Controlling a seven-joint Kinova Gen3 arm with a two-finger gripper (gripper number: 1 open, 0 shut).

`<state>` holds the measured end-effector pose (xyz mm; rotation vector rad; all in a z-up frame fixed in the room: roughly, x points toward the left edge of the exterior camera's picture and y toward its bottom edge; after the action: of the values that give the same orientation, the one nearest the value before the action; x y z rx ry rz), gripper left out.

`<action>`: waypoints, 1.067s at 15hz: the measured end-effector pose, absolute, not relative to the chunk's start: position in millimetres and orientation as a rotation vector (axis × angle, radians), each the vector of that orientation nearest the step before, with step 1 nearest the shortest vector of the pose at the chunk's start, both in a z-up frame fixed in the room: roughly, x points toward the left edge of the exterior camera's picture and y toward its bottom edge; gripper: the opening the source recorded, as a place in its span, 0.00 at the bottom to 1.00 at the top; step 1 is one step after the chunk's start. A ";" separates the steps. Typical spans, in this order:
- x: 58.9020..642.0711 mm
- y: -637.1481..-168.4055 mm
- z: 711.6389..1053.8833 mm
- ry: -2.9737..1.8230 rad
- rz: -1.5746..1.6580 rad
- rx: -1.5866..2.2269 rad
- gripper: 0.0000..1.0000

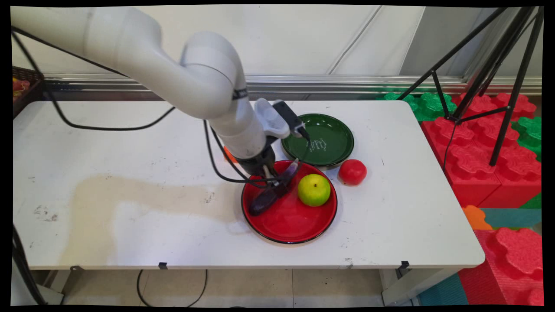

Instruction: Pick up the eggplant from the red plate, then place the picked object on the table

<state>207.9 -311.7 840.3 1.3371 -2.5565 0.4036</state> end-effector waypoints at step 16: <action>182.0 -326.1 794.4 -2.505 0.418 1.448 0.00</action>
<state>182.0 -326.1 794.4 1.4483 -2.5052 0.4179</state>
